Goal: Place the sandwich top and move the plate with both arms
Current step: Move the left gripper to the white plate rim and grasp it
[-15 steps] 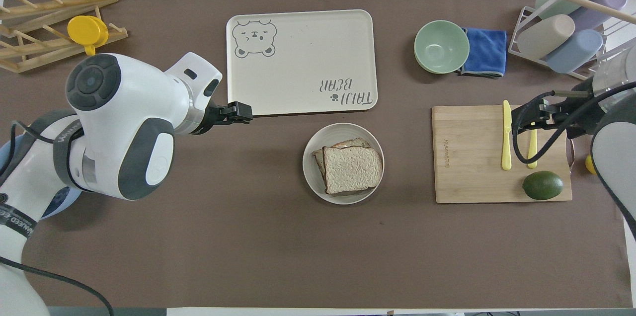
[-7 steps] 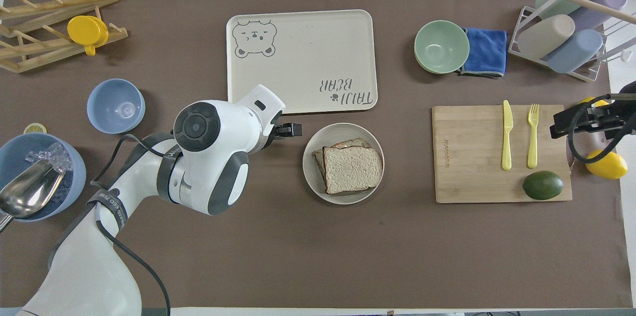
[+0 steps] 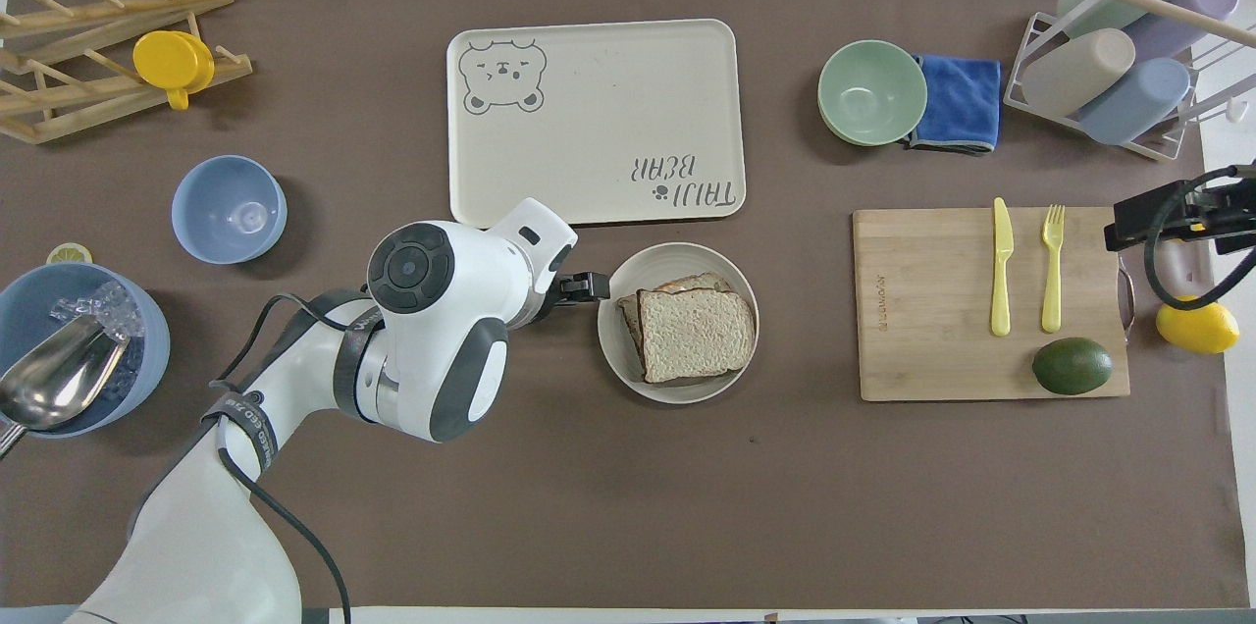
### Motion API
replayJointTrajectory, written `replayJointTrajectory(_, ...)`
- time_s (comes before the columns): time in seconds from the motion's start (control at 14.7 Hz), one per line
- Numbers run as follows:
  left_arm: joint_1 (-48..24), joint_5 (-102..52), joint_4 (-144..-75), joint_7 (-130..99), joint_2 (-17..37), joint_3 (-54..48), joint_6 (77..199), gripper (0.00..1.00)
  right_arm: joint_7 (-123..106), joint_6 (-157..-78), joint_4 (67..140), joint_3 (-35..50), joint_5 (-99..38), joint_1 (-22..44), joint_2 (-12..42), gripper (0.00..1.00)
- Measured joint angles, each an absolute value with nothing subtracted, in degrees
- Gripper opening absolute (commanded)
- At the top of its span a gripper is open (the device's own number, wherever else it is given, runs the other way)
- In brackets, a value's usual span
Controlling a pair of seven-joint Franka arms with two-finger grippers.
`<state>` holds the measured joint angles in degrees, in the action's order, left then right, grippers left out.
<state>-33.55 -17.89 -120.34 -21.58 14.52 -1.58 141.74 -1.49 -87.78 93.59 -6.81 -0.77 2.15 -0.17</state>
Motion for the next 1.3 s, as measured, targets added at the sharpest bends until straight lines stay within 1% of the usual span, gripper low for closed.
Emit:
replayJointTrajectory(0.07,-33.6,-18.2,-120.3,-21.4,14.5,-1.6,141.5,0.98,-1.5,-87.8,93.6,-6.9,-0.8,2.0,-0.1,1.00)
replayJointTrajectory(0.27,-34.2,-18.5,-120.3,-21.1,14.5,-1.8,139.9,0.92,-1.4,-87.8,93.6,-7.4,-0.8,1.8,-0.1,1.00)
replayJointTrajectory(0.48,-35.4,-19.1,-120.3,-21.1,14.5,-2.1,139.4,0.91,-0.3,-87.8,93.6,-7.4,-0.8,1.9,-0.1,1.00)
replayJointTrajectory(0.55,-35.9,-19.7,-120.3,-21.1,14.5,-2.1,139.3,0.88,-0.2,-87.8,93.6,-7.4,-0.8,1.9,-0.1,1.00)
replayJointTrajectory(0.61,-36.3,-20.3,-120.3,-21.1,14.5,-2.2,139.2,0.83,-0.1,-87.8,93.6,-7.4,-0.8,1.9,-0.1,1.00)
replayJointTrajectory(0.68,-36.7,-20.6,-120.3,-21.1,14.4,-2.2,139.2,0.75,-0.1,-87.8,93.6,-7.3,-0.8,2.0,-0.1,1.00)
replayJointTrajectory(0.89,-37.1,-21.0,-120.3,-21.1,14.4,-2.2,139.0,0.43,-0.1,-87.7,93.7,-7.2,-0.8,2.1,-0.1,1.00)
replayJointTrajectory(1.02,-37.1,-21.0,-120.3,-21.1,14.4,-2.2,138.9,0.38,-0.1,-87.7,93.7,-7.2,-0.8,2.1,-0.1,1.00)
replayJointTrajectory(1.16,-37.1,-21.0,-120.3,-21.1,14.4,-2.2,138.9,0.26,-0.1,-87.7,93.8,-7.2,-0.8,2.1,-0.1,1.00)
replayJointTrajectory(1.3,-37.1,-21.1,-120.3,-21.1,14.4,-2.2,138.9,0.11,-0.1,-87.7,93.9,-7.2,-0.8,2.1,-0.1,1.00)
